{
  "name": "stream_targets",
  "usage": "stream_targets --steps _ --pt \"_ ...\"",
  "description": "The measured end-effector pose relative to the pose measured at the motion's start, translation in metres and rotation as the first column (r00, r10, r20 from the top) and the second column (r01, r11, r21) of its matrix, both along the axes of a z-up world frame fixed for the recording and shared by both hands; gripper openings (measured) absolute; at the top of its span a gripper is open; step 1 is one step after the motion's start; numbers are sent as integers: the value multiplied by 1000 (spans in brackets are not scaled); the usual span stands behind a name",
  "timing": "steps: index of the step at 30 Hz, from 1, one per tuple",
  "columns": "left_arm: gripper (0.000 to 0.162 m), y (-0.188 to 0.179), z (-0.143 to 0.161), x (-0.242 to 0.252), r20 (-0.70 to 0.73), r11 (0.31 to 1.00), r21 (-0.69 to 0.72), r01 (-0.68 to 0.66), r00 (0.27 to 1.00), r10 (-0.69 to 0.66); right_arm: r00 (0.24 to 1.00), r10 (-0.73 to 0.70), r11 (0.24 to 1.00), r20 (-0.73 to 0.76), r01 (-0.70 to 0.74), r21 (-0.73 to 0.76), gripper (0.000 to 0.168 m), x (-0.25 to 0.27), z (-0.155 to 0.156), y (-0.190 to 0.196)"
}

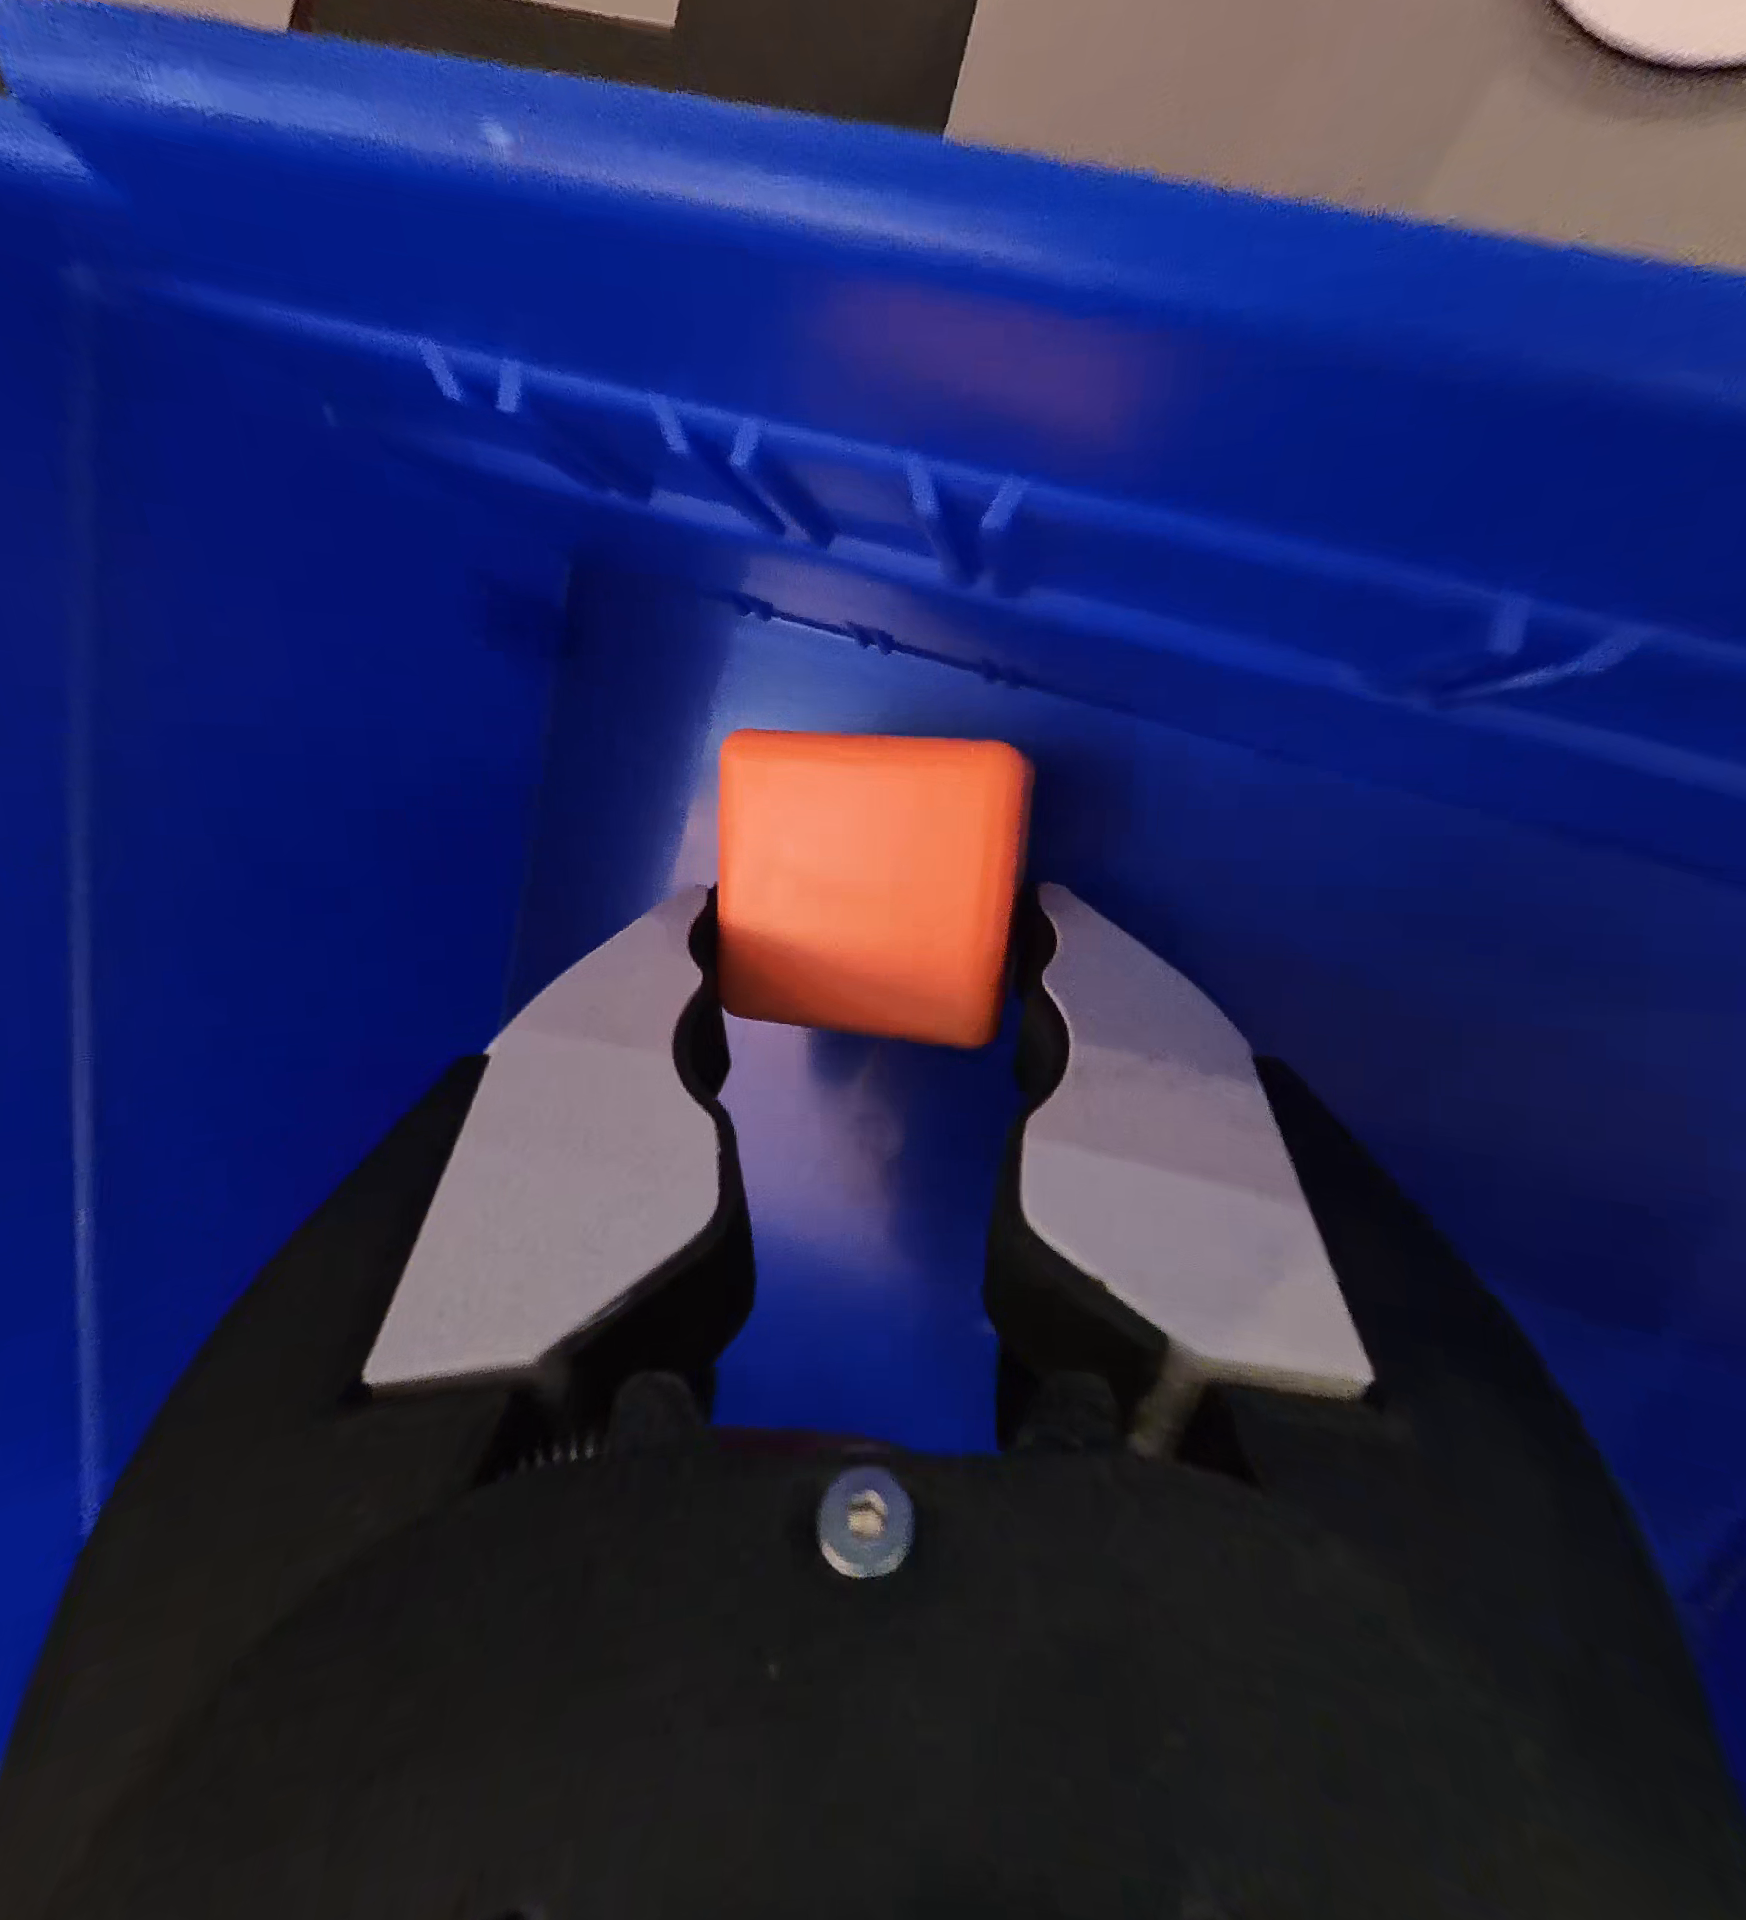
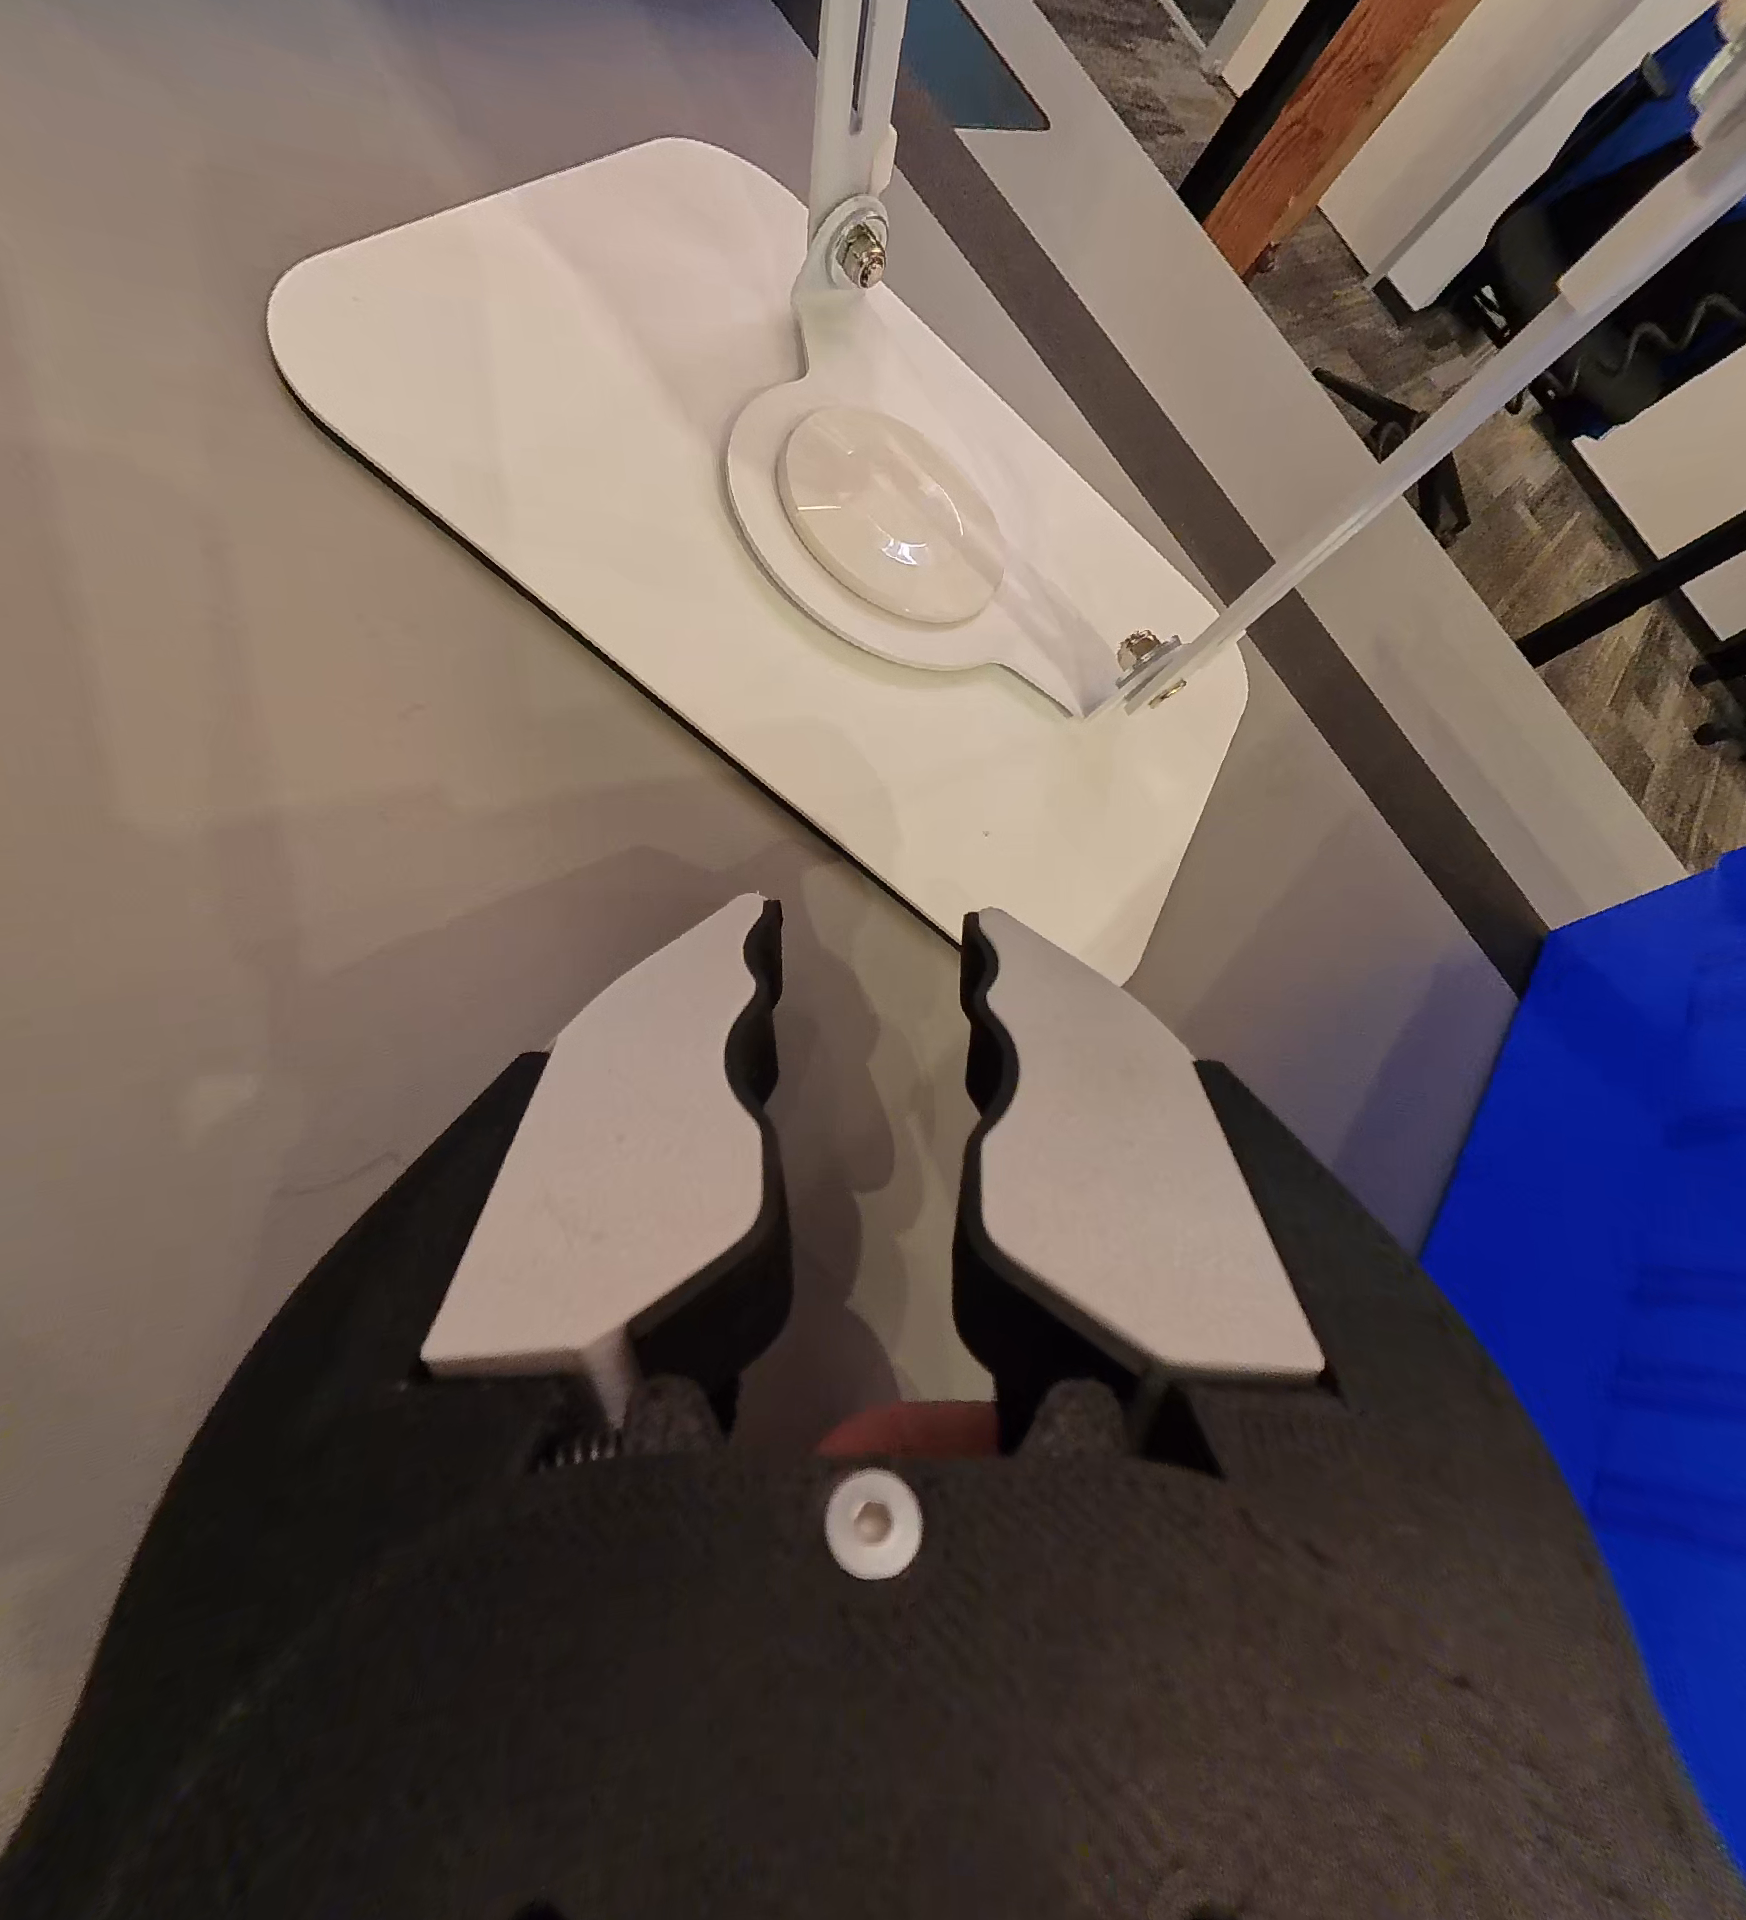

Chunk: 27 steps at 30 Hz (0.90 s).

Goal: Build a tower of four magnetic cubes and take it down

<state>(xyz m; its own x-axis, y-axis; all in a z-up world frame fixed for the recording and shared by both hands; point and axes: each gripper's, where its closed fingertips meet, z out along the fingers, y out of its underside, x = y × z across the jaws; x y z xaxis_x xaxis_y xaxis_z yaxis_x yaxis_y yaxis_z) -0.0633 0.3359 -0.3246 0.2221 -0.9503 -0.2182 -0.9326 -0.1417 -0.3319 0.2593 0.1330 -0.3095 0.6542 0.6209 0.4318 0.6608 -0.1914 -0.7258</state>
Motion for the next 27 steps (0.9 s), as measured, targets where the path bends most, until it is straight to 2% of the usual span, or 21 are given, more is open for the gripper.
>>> stream_targets --steps 2,5,9,11,16,21,27 --pt "53 2 4 -5 -27 999 35 -29 999 30 1000 0 1000 0 0 -1 33 0 0 0" --pt "53 -4 21 -5 28 995 69 -67 997 65 1000 0 1000 0 0 -1 33 0 0 0" --pt "53 -29 48 -15 70 988 123 -94 994 86 1000 0 1000 -1 0 -2 33 0 0 0" --pt "52 -43 65 -16 151 982 151 -115 984 92 1000 0 1000 -2 0 -3 33 0 0 0" --pt "52 -90 98 -20 210 972 184 -143 972 103 1000 0 1000 -4 0 -6 33 0 0 0" --pt "52 -150 128 9 167 973 216 -88 985 52 1000 0 1000 -5 0 -8 33 0 0 0" --pt "52 -216 149 75 195 979 197 -51 981 12 1000 0 1000 -5 0 -9 33 0 0 0"
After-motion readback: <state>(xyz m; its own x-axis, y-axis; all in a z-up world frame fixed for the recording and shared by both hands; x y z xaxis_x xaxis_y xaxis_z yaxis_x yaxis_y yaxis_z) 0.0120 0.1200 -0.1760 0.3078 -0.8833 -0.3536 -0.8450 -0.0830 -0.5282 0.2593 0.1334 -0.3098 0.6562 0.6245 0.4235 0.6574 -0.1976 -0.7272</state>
